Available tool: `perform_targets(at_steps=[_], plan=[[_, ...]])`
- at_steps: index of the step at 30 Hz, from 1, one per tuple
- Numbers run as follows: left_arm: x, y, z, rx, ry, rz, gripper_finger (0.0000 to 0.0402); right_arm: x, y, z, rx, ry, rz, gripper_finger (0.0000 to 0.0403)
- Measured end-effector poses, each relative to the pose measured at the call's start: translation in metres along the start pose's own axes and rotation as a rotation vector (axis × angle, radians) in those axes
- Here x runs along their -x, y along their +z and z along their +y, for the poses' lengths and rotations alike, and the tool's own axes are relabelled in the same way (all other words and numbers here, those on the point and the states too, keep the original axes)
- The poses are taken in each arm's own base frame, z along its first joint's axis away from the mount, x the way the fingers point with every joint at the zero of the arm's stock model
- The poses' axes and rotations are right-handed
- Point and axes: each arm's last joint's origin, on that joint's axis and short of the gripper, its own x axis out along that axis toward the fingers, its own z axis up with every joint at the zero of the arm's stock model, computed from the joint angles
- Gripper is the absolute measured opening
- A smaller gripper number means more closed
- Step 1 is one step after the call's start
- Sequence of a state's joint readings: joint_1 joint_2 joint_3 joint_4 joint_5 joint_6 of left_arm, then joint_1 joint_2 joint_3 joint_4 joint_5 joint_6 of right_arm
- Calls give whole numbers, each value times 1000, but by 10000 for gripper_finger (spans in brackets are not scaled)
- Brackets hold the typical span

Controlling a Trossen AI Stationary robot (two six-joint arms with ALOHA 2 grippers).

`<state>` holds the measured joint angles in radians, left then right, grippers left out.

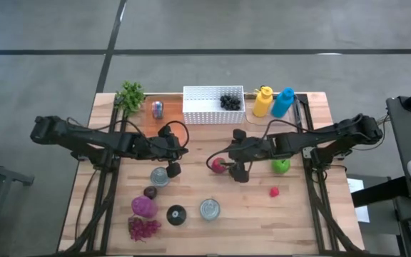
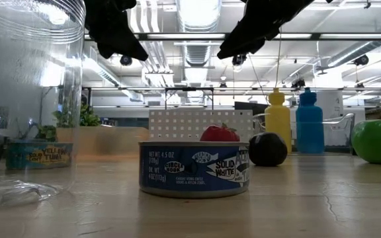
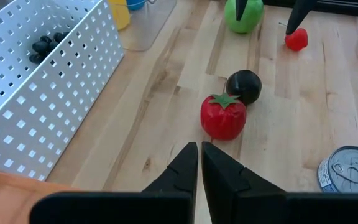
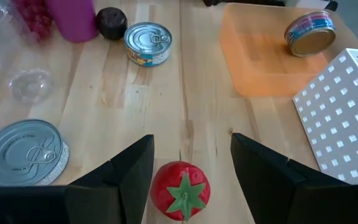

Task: Pick & Place Food Item
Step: Put the tomato into the white bin

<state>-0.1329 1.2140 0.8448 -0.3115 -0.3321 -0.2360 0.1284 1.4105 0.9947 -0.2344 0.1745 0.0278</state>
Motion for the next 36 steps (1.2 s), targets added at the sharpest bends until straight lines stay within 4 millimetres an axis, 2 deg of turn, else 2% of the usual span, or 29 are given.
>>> perform_targets(at_steps=[26,36], plan=[[0,0,0,1,1,0,26,-2,-1,0,-97,-1,8,215],[0,0,0,0,1,1,26,-25,-13,4,-132,-9,83,217]])
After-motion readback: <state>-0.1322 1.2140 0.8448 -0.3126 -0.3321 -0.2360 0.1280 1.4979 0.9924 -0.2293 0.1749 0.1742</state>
